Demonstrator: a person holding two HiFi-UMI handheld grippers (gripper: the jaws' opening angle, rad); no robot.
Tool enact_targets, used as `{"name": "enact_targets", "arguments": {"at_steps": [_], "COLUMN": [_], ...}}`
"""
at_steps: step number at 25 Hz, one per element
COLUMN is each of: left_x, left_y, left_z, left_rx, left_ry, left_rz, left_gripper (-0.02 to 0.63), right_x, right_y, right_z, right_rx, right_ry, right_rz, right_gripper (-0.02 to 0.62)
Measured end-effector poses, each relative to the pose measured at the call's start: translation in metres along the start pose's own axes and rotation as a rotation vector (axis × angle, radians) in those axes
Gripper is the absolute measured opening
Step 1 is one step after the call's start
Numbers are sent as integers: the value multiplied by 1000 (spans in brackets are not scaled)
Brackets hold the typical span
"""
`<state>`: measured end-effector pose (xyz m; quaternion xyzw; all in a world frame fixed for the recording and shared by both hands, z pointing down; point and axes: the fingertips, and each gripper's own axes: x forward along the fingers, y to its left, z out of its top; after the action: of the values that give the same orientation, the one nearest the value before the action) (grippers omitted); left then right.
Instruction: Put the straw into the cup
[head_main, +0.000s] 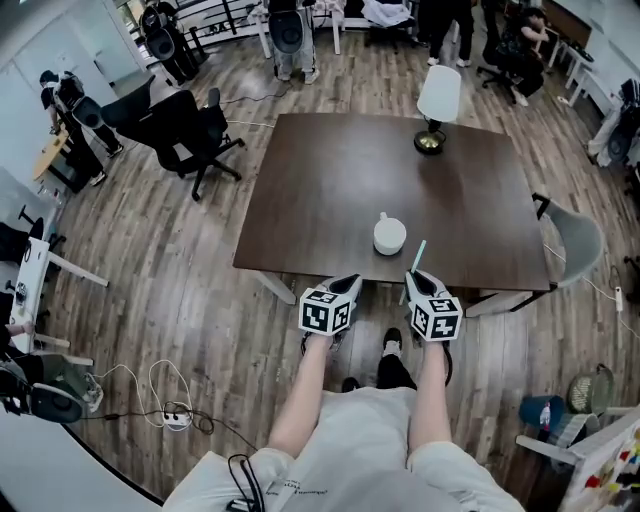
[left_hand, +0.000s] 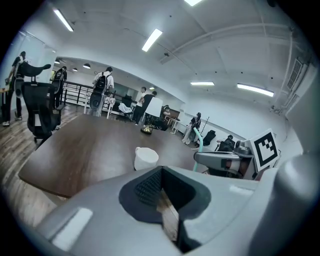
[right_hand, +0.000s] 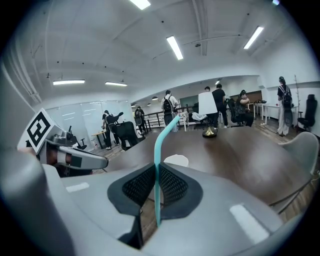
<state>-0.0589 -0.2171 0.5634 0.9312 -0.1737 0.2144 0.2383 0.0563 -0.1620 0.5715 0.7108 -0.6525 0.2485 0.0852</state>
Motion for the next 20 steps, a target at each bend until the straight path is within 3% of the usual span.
{"name": "enact_targets", "arguments": {"at_steps": [9,15,20], "left_x": [22,42,69], "left_y": [4,16,24], "left_z": [30,56,62], "left_rx": [51,132,101], "left_ry": [-11,-21,7], "left_rz": [38,140,179], "left_gripper": [2,2,2], "right_x": [52,89,113], "right_y": [2,-14,-34], "right_z": [49,79,98], "right_rx": [-51,27,-6], "right_ry": [-16,-15,0], "right_rz": [110,233,286], "right_gripper": [51,51,51]}}
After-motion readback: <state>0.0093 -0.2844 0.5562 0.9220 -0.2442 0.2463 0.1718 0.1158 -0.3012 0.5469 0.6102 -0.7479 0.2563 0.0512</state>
